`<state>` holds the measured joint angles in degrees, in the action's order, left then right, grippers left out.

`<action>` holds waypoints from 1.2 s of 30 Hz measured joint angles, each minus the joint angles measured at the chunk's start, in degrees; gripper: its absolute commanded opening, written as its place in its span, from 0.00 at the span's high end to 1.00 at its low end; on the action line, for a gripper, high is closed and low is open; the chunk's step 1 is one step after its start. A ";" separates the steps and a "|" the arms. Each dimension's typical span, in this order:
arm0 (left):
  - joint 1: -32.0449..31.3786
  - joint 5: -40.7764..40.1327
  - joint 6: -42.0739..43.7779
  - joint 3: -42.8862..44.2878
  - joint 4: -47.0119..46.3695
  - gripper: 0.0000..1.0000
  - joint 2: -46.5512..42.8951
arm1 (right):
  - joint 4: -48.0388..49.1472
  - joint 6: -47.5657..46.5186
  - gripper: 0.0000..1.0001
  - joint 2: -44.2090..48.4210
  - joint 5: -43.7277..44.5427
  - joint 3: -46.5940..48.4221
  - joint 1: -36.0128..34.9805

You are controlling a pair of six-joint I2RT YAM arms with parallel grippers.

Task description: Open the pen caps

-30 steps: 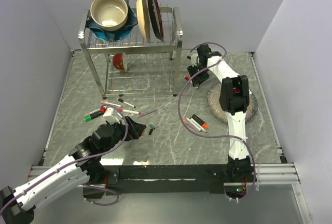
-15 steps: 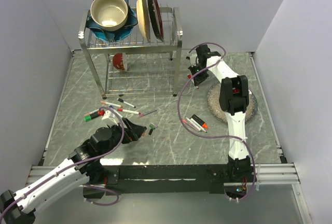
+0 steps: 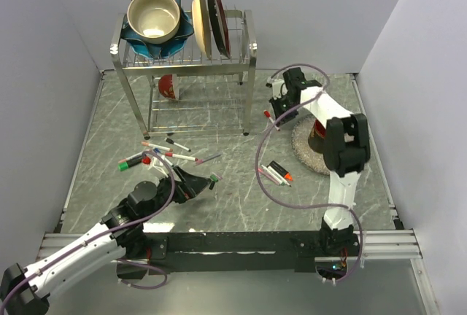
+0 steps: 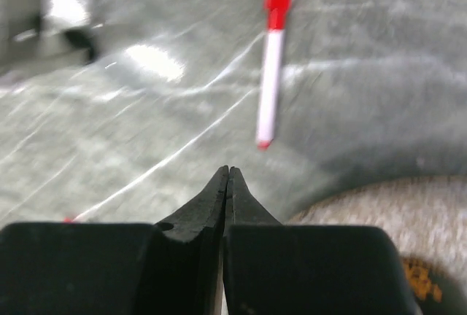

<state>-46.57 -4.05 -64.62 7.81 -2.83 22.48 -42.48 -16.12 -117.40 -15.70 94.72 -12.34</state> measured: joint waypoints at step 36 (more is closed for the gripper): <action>0.04 0.11 0.52 -1.09 1.53 0.01 -1.46 | -0.87 -2.01 0.67 -11.98 5.27 10.36 -0.24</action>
<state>-46.52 -3.95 -64.10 6.72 -1.30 21.02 -43.35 -18.13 -129.38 -10.44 105.08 -12.58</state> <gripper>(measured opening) 0.994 0.400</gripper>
